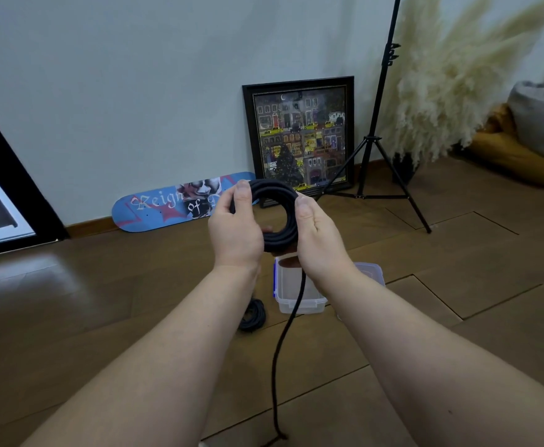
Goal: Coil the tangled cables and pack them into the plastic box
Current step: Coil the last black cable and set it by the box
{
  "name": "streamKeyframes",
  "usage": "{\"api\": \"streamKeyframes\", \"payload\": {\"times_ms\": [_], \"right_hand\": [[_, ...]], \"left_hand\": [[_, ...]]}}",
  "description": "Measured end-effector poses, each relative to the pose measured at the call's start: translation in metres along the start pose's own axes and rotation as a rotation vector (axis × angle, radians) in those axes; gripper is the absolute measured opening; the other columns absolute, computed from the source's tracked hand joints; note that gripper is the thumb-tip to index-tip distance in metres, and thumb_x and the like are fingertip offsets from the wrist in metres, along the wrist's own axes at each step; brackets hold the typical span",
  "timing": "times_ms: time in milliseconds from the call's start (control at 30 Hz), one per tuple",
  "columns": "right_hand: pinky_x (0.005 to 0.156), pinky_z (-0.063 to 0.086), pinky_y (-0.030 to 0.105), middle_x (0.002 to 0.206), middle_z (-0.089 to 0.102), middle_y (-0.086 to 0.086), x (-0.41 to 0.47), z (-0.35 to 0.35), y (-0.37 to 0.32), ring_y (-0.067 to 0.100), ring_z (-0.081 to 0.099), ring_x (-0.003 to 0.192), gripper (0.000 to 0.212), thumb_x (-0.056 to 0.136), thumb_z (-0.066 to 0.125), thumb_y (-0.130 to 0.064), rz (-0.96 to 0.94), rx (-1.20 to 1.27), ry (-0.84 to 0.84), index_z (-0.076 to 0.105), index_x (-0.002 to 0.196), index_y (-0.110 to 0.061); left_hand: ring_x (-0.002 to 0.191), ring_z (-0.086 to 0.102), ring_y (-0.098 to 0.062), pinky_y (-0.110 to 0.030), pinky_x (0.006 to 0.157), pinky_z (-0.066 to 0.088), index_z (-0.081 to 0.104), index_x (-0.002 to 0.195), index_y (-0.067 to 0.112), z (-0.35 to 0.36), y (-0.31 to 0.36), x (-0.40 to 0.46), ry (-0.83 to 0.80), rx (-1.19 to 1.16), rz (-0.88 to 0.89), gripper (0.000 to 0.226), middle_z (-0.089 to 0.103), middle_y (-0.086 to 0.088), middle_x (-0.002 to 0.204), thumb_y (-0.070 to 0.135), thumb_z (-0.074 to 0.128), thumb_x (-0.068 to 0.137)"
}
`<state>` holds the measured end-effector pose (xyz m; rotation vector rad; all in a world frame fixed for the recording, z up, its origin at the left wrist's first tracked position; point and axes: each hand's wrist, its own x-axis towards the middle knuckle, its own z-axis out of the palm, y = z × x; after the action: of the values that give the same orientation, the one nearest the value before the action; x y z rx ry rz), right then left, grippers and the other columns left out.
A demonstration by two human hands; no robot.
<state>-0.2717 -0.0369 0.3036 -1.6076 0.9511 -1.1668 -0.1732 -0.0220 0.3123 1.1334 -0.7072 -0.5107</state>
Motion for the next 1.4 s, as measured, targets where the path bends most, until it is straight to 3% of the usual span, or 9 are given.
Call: {"api": "streamKeyframes", "payload": {"times_ms": [167, 267, 333, 400, 533, 700, 900, 1167, 1400], "right_hand": [[0.089, 0.049, 0.049, 0.099, 0.064, 0.003, 0.005, -0.002, 0.003, 0.023, 0.059, 0.095, 0.039, 0.104, 0.026, -0.042, -0.033, -0.062, 0.125, 0.057, 0.113, -0.019], [0.097, 0.046, 0.047, 0.115, 0.063, 0.002, 0.006, 0.003, 0.003, 0.020, 0.058, 0.108, 0.047, 0.103, 0.024, -0.044, -0.014, -0.025, 0.137, 0.054, 0.125, -0.016], [0.100, 0.046, 0.048, 0.121, 0.062, 0.002, 0.007, 0.008, 0.003, 0.020, 0.057, 0.113, 0.051, 0.099, 0.025, -0.047, 0.021, 0.042, 0.156, 0.052, 0.130, -0.018], [0.097, 0.047, 0.043, 0.117, 0.063, 0.001, 0.009, 0.007, 0.004, 0.019, 0.057, 0.108, 0.045, 0.102, 0.027, -0.041, 0.013, 0.061, 0.206, 0.053, 0.128, -0.016], [0.075, 0.037, 0.027, 0.087, 0.055, -0.009, 0.014, -0.012, 0.001, 0.011, 0.050, 0.082, 0.034, 0.106, 0.031, -0.031, -0.088, -0.049, 0.219, 0.058, 0.114, -0.011], [0.077, 0.047, 0.035, 0.087, 0.061, -0.008, 0.016, -0.029, 0.000, 0.016, 0.058, 0.087, 0.025, 0.105, 0.038, -0.030, -0.174, -0.172, -0.012, 0.060, 0.109, -0.019], [0.065, 0.035, 0.014, 0.076, 0.055, -0.019, 0.014, -0.036, 0.002, -0.012, 0.051, 0.070, 0.018, 0.103, 0.043, -0.030, -0.207, -0.289, -0.191, 0.058, 0.109, -0.022], [0.068, 0.049, 0.035, 0.090, 0.060, 0.002, 0.011, -0.035, 0.000, 0.015, 0.059, 0.070, 0.028, 0.099, 0.041, -0.049, 0.018, -0.200, -0.089, 0.048, 0.104, -0.022], [0.061, 0.042, 0.026, 0.085, 0.058, -0.002, 0.008, -0.058, 0.007, 0.014, 0.055, 0.074, 0.018, 0.091, 0.054, -0.011, 0.034, -0.574, -0.232, 0.050, 0.102, -0.024]], "left_hand": [[0.066, 0.047, -0.022, -0.016, 0.048, 0.041, 0.062, 0.100, 0.031, 0.006, 0.004, -0.012, -0.072, 0.044, 0.084, 0.009, 0.053, -0.006, 0.079, 0.032, 0.053, 0.100], [0.095, 0.054, -0.054, -0.046, 0.073, 0.053, 0.060, 0.098, 0.038, 0.005, 0.000, -0.011, -0.051, 0.066, 0.129, 0.008, 0.063, -0.021, 0.095, 0.042, 0.053, 0.096], [0.100, 0.057, -0.050, -0.054, 0.085, 0.051, 0.058, 0.102, 0.037, 0.007, -0.001, -0.016, -0.051, 0.092, 0.160, 0.018, 0.063, -0.007, 0.095, 0.049, 0.049, 0.092], [0.100, 0.059, -0.038, -0.041, 0.090, 0.051, 0.054, 0.110, 0.032, 0.011, -0.002, -0.025, -0.054, 0.126, 0.178, 0.020, 0.063, 0.001, 0.100, 0.044, 0.044, 0.098], [0.105, 0.060, -0.027, -0.038, 0.092, 0.049, 0.050, 0.124, 0.026, 0.011, -0.008, -0.028, -0.154, 0.220, 0.151, 0.026, 0.064, -0.008, 0.110, 0.037, 0.039, 0.103], [0.071, 0.057, -0.015, -0.029, 0.063, 0.047, 0.062, 0.108, 0.013, 0.002, 0.016, -0.013, -0.291, 0.019, -0.217, 0.019, 0.061, 0.000, 0.083, 0.026, 0.051, 0.099], [0.048, 0.044, -0.009, -0.026, 0.050, 0.046, 0.065, 0.092, 0.014, -0.011, 0.018, -0.010, -0.490, 0.032, -0.395, 0.021, 0.047, 0.001, 0.061, 0.034, 0.059, 0.095], [0.040, 0.042, -0.007, -0.023, 0.047, 0.039, 0.065, 0.105, 0.009, -0.011, 0.008, 0.002, -0.148, 0.017, -0.111, 0.020, 0.052, 0.009, 0.062, 0.026, 0.062, 0.096], [0.045, 0.048, -0.008, -0.017, 0.044, 0.041, 0.061, 0.116, 0.005, -0.036, 0.005, 0.028, 0.254, -0.012, -0.045, 0.031, 0.058, -0.002, 0.088, 0.029, 0.062, 0.096]]}}
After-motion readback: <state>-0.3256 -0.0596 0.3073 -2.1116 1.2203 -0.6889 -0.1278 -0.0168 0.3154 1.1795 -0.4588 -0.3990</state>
